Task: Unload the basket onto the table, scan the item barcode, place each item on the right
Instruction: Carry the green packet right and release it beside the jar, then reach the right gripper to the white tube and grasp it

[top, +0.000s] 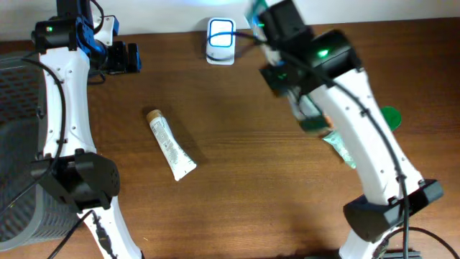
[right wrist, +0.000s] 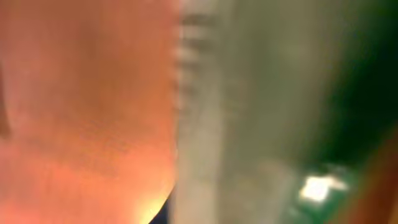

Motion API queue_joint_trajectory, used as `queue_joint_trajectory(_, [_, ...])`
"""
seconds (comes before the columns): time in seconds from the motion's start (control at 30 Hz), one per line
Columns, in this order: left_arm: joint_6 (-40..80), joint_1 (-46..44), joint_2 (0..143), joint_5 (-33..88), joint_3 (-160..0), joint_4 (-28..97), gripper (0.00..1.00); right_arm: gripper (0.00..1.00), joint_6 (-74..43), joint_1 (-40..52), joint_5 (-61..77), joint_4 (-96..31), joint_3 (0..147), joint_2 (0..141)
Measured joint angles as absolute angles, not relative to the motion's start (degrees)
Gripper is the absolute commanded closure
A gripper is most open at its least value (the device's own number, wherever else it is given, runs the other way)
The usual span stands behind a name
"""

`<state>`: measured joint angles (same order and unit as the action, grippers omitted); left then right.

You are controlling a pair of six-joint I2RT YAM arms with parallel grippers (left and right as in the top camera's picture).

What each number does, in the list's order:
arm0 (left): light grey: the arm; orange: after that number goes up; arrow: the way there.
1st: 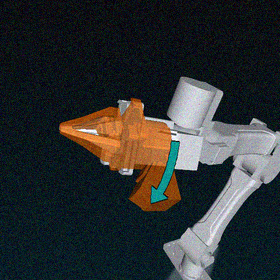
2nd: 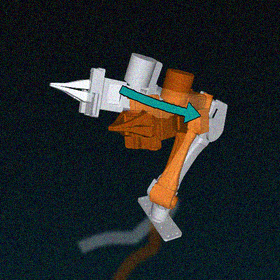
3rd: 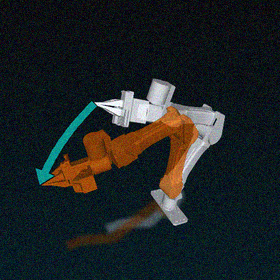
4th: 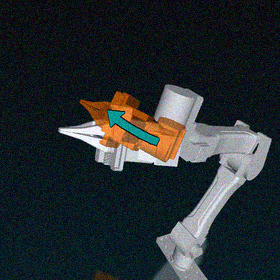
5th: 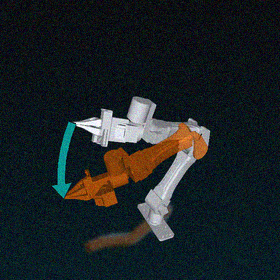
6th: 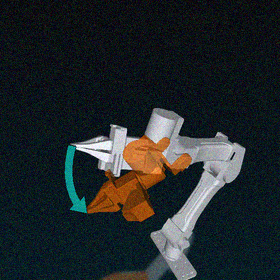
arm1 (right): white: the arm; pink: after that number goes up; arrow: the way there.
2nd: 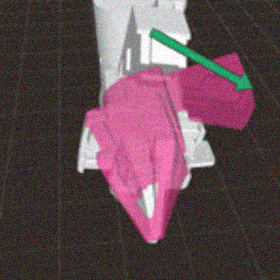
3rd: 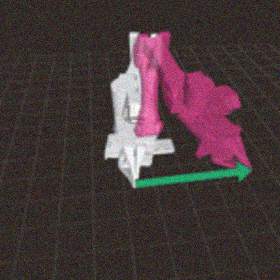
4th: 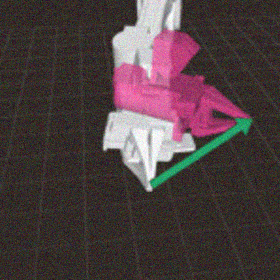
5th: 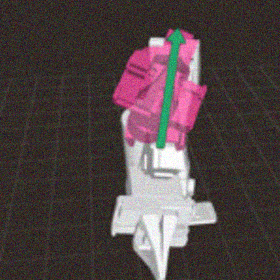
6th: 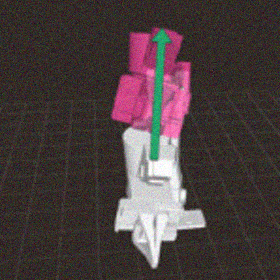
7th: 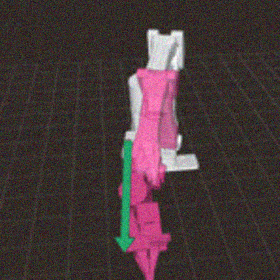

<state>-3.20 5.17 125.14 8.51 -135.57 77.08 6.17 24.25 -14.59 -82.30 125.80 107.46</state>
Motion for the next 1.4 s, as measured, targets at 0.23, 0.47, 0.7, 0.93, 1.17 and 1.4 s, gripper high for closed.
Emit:
queue_joint_trajectory(0.23, [-3.18, 5.17, 125.14, 8.51, -135.57, 77.12, 0.01, 0.96, 4.97, -2.02, -3.97, -87.11, 108.36, 107.72])
queue_joint_trajectory(0.47, [-3.2, 5.17, 125.14, 8.51, -135.57, 77.08, 0.01, 0.02, 6.63, -12.71, -3.53, -72.07, 89.97, 107.98])
queue_joint_trajectory(0.7, [-3.18, 5.17, 125.14, 8.51, -135.57, 77.03, 0.01, 0.02, 4.43, -9.56, -3.51, -80.23, 110.91, 107.5])
queue_joint_trajectory(0.93, [-3.18, 5.17, 125.14, 8.49, -135.57, 77.01, 0.01, 0.02, 3.42, 6.28, 28.91, -66.83, 108.79, 107.53])
queue_joint_trajectory(1.17, [-3.2, 5.13, 125.14, 8.49, -135.57, 77.06, 0.01, 0.25, -7.62, 32.32, 26.65, -40.91, 97.45, 117.16])
queue_joint_trajectory(1.4, [-3.2, 5.1, 125.14, 8.51, -135.57, 77.03, 0.01, 0.27, -10.15, 39.51, 24.99, -34.24, 97.43, 127.07])
